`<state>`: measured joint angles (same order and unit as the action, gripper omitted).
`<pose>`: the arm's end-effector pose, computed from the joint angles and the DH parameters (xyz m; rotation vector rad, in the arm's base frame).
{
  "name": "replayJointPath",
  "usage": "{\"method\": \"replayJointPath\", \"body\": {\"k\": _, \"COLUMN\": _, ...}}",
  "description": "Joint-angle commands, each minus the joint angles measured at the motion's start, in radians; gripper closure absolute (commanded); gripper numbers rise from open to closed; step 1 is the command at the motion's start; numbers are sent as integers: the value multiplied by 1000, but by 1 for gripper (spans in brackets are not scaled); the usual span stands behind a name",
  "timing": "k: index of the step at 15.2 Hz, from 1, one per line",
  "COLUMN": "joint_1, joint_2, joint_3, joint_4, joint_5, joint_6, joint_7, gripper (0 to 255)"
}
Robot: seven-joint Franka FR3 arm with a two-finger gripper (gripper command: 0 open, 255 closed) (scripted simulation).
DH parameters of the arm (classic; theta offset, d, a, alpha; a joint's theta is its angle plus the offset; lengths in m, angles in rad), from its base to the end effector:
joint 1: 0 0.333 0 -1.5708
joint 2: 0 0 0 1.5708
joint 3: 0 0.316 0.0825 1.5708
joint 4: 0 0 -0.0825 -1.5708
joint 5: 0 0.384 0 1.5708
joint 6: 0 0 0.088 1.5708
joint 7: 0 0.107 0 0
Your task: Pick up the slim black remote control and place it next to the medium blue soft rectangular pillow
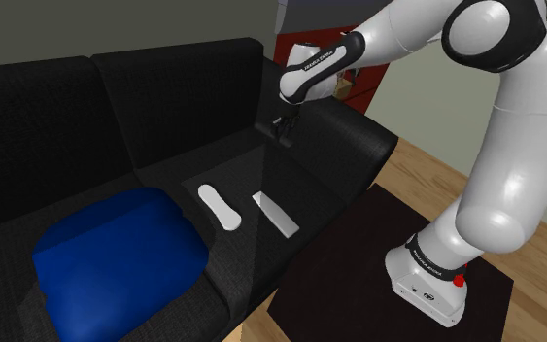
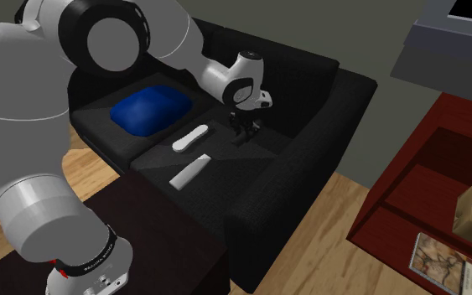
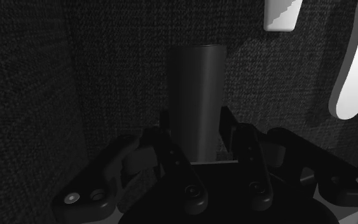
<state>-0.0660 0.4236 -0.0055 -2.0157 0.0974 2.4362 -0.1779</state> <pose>0.6023 -0.0428 0.2401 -3.0805 -0.0502 -0.0070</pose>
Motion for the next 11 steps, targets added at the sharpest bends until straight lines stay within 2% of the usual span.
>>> {"method": "replayJointPath", "body": {"k": 1, "joint_1": 2, "joint_2": -17, "joint_3": -1, "joint_4": 4, "joint_5": -2, "joint_6": -21, "joint_7": 4, "gripper": 255}}
{"method": "replayJointPath", "body": {"k": 2, "joint_1": 2, "joint_2": -23, "joint_3": -1, "joint_4": 5, "joint_5": -3, "joint_6": -28, "joint_7": 5, "gripper": 255}}
{"method": "replayJointPath", "body": {"k": 11, "joint_1": 118, "joint_2": -202, "joint_3": 49, "joint_4": -280, "joint_5": -10, "joint_6": 88, "joint_7": 168, "gripper": 255}}
